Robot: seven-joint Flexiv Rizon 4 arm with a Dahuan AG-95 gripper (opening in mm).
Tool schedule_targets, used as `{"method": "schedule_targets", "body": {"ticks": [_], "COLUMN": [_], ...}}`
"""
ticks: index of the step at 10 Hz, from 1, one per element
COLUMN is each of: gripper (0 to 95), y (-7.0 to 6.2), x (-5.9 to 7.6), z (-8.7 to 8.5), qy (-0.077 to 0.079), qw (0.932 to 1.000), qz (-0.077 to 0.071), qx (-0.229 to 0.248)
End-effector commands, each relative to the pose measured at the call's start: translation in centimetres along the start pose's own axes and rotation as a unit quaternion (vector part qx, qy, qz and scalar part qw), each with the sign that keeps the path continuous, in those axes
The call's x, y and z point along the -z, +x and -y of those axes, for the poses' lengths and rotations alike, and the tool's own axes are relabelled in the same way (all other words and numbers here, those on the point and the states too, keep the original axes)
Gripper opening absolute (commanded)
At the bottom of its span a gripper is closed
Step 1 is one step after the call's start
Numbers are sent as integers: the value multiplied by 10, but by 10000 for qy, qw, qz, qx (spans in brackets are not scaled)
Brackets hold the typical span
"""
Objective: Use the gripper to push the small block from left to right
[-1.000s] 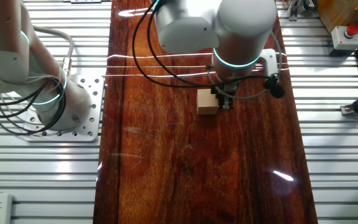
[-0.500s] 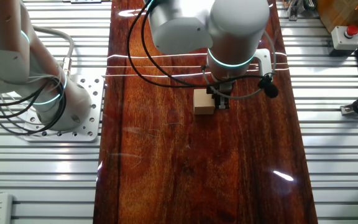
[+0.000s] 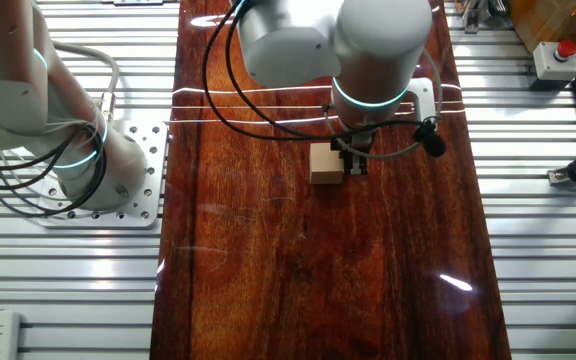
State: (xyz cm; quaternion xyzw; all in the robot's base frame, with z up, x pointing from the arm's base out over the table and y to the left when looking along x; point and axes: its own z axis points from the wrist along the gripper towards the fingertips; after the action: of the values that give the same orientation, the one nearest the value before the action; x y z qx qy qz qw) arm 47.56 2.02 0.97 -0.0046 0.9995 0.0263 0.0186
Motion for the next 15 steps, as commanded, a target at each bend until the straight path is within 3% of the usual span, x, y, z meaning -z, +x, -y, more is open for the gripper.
{"method": "schedule_targets", "body": {"ticks": [1,4,11,15], "gripper": [0,0,0,0], "y": [2,6,2,-26], "x": [1,0,2,8], "z": [0,0,0,2], "qy": [16,22,11,-8], "qw": [10000,10000,10000,10000], "qz": [-5,-2,13,10], "qx": [6,1,-67,-77]}}
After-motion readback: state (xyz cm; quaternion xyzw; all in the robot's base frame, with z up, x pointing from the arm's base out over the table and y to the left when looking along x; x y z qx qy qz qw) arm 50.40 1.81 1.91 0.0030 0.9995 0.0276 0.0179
